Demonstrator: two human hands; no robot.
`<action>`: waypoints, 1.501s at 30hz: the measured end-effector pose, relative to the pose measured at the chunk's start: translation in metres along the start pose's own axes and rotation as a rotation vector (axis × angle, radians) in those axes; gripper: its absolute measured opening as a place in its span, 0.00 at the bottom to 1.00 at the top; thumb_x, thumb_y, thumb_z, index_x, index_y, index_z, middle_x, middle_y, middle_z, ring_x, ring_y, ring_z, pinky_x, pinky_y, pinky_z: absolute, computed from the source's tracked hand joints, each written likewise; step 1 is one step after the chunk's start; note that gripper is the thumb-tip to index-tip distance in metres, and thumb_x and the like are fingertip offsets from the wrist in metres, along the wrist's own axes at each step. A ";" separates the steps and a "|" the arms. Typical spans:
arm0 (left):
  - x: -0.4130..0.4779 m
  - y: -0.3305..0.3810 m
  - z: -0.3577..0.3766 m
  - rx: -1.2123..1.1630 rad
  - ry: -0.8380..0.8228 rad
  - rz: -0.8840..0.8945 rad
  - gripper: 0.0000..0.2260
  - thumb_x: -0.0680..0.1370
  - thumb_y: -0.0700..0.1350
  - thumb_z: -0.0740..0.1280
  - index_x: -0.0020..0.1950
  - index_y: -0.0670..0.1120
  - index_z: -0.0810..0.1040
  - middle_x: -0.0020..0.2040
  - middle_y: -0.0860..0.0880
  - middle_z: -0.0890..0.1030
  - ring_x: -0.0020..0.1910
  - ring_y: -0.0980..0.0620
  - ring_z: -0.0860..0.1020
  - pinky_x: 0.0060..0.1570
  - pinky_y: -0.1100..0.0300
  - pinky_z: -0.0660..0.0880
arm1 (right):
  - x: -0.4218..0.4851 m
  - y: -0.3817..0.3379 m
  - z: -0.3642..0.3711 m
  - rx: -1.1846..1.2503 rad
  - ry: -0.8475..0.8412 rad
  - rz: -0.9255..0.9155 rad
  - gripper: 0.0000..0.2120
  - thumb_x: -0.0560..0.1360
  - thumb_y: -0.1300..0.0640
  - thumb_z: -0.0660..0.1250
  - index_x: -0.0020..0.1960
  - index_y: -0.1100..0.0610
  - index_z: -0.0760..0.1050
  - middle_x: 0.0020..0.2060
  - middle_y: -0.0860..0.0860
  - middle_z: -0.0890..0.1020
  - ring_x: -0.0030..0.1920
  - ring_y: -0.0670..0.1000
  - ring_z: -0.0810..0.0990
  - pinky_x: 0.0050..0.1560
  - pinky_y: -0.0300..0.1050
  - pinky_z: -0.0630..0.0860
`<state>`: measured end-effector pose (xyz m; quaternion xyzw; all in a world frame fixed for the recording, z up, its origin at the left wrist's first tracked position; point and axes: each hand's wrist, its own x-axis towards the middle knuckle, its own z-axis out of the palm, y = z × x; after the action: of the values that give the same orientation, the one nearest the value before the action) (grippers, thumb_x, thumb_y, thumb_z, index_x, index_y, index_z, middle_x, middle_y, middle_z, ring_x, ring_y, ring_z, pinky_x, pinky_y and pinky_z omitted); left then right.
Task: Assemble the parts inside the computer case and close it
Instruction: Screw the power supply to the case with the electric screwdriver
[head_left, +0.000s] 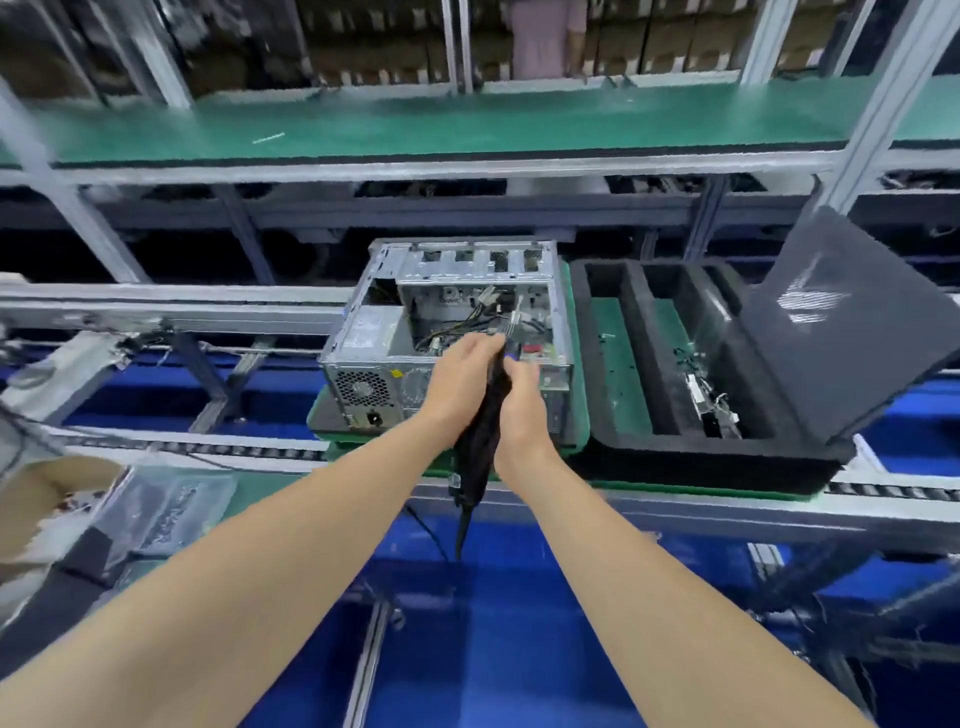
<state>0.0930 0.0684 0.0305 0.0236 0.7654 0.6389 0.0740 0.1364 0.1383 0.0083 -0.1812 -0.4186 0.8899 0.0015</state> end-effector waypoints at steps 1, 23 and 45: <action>-0.004 -0.003 -0.025 0.028 0.091 0.004 0.15 0.73 0.61 0.65 0.43 0.50 0.79 0.43 0.52 0.82 0.46 0.50 0.80 0.51 0.50 0.73 | 0.000 0.014 0.019 -0.013 -0.035 0.021 0.15 0.85 0.52 0.57 0.64 0.59 0.74 0.48 0.58 0.77 0.49 0.56 0.78 0.46 0.50 0.74; -0.085 -0.230 -0.328 0.446 0.292 -0.485 0.13 0.83 0.49 0.66 0.59 0.43 0.84 0.53 0.41 0.85 0.49 0.48 0.79 0.40 0.61 0.66 | 0.000 0.344 0.157 -0.771 -0.001 0.484 0.12 0.81 0.51 0.72 0.63 0.53 0.81 0.52 0.57 0.84 0.44 0.56 0.78 0.43 0.51 0.78; -0.061 -0.259 -0.321 0.589 0.269 -0.585 0.27 0.74 0.40 0.68 0.74 0.45 0.70 0.67 0.39 0.72 0.68 0.39 0.72 0.69 0.47 0.68 | 0.014 0.356 0.150 -0.913 0.039 0.429 0.15 0.76 0.64 0.65 0.56 0.48 0.82 0.53 0.57 0.86 0.54 0.59 0.85 0.56 0.51 0.83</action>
<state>0.1222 -0.2993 -0.1634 -0.2576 0.8921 0.3430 0.1418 0.1277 -0.2021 -0.1744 -0.2621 -0.7184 0.5926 -0.2530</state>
